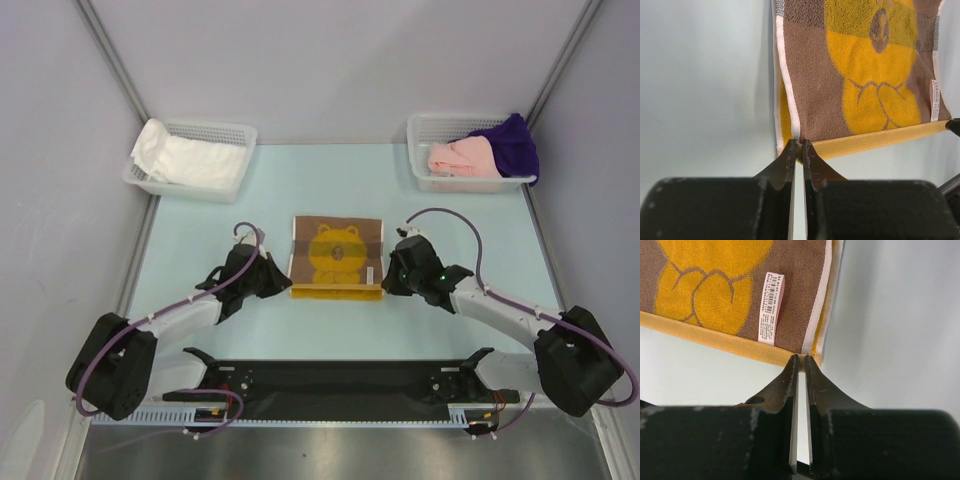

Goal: Fold and stack the towels
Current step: Fold the towel

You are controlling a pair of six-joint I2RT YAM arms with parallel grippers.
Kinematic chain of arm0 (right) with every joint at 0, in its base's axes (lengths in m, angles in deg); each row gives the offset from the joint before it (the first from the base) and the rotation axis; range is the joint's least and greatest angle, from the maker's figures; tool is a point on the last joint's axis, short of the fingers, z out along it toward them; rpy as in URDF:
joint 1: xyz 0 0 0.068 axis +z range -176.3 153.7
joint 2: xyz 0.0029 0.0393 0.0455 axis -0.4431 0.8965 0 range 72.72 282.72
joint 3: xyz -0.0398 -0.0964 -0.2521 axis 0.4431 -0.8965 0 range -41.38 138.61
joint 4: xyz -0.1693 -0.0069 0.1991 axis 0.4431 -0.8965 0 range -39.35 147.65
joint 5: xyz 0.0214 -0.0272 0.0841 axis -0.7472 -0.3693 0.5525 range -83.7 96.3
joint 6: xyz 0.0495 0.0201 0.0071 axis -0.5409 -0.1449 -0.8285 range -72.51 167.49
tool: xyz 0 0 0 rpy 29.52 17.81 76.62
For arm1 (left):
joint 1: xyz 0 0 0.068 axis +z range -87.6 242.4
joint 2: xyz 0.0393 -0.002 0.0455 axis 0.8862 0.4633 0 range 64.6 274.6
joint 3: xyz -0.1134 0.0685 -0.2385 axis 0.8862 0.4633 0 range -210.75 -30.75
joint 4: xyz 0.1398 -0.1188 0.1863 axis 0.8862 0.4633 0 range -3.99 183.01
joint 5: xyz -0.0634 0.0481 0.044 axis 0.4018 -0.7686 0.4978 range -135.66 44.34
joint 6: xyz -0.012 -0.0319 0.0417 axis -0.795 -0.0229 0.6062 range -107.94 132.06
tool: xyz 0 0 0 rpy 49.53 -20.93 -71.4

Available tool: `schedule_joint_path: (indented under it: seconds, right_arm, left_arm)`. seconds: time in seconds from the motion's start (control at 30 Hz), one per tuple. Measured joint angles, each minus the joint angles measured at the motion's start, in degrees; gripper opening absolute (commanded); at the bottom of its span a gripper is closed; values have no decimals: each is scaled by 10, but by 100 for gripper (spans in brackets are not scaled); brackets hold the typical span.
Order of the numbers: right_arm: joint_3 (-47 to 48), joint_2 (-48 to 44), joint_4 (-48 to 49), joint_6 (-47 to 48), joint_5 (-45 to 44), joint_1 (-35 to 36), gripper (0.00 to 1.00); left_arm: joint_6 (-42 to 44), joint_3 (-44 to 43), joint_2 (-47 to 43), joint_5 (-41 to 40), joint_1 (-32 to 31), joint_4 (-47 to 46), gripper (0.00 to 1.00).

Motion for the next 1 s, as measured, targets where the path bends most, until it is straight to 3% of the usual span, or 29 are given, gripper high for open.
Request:
schedule_joint_path:
  seconds: [0.5,0.67,0.77,0.8,0.9,1.0]
  right_arm:
    - [-36,33,37,-5,20,0,1]
    - [-41,33,42,-5,20,1,6]
    - [-41,33,41,-5,19,1,21]
    - [-41,33,39,-5,17,1,32]
    - [-41,28,21,-3,10,0,48]
    - [-41,2,-5,0,0,0,50]
  left_arm:
    - [-1,28,51,13,-2,-48,6]
    - [0,28,51,14,-2,-49,18]
    - [1,28,49,11,-2,-46,25]
    - [1,28,45,6,-1,-42,28]
    - [7,28,17,-12,-1,-16,41]
    - [12,26,-26,-31,-1,14,43]
